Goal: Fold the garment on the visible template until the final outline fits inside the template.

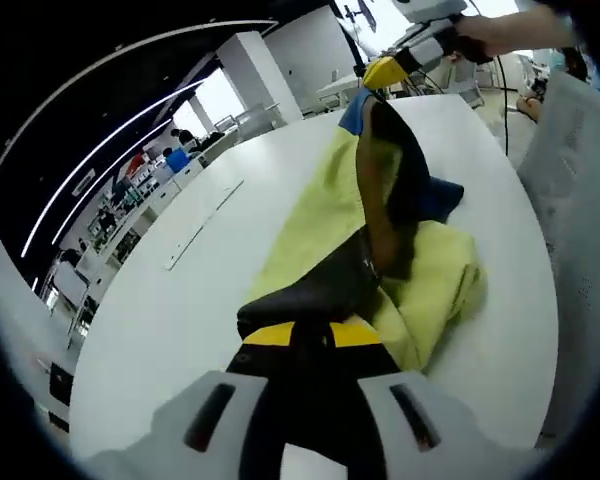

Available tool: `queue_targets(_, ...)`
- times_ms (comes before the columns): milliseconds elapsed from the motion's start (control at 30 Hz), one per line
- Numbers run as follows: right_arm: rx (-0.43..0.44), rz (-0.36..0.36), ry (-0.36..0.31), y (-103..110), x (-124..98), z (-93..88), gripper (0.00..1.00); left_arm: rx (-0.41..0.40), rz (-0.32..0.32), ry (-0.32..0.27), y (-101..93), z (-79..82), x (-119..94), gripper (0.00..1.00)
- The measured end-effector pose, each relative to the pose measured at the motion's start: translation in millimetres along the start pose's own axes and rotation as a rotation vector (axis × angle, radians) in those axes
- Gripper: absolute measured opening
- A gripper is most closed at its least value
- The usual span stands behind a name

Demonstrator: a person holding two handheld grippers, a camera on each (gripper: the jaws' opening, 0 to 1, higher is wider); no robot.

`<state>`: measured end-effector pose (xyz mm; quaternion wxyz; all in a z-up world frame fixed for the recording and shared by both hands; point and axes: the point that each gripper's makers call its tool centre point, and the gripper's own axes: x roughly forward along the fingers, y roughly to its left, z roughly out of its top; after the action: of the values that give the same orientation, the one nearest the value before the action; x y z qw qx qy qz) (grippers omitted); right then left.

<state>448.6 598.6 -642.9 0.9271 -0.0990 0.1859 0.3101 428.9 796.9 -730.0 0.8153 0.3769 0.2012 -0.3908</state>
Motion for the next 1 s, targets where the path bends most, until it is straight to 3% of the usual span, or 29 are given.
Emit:
queue_targets(100, 0.005, 0.0, 0.002, -1, 1, -0.9, 0.0, 0.072, -0.019, 0.02, -2.2, -3.5, 0, 0.07)
queue_targets(333, 0.013, -0.002, 0.007, -2, 1, -3.9, 0.0, 0.129, -0.024, 0.023, -2.4, 3.7, 6, 0.07)
queue_targets(500, 0.021, -0.006, 0.009, -2, 0, -6.4, 0.0, 0.107, -0.049, 0.034, -9.1, 0.2, 8, 0.0)
queue_targets(667, 0.031, -0.011, 0.008, -3, -2, -8.5, 0.0, 0.013, -0.027, 0.02, -2.0, -2.0, -2, 0.0)
queue_targets(833, 0.031, -0.01, 0.006, -3, -5, -7.5, 0.0, -0.27, 0.014, -0.062, 18.4, 0.6, -22, 0.0)
queue_targets(1000, 0.018, 0.009, -0.014, 3, -11, 2.9, 0.0, -0.44, 0.087, -0.167, 54.7, 18.4, -58, 0.0)
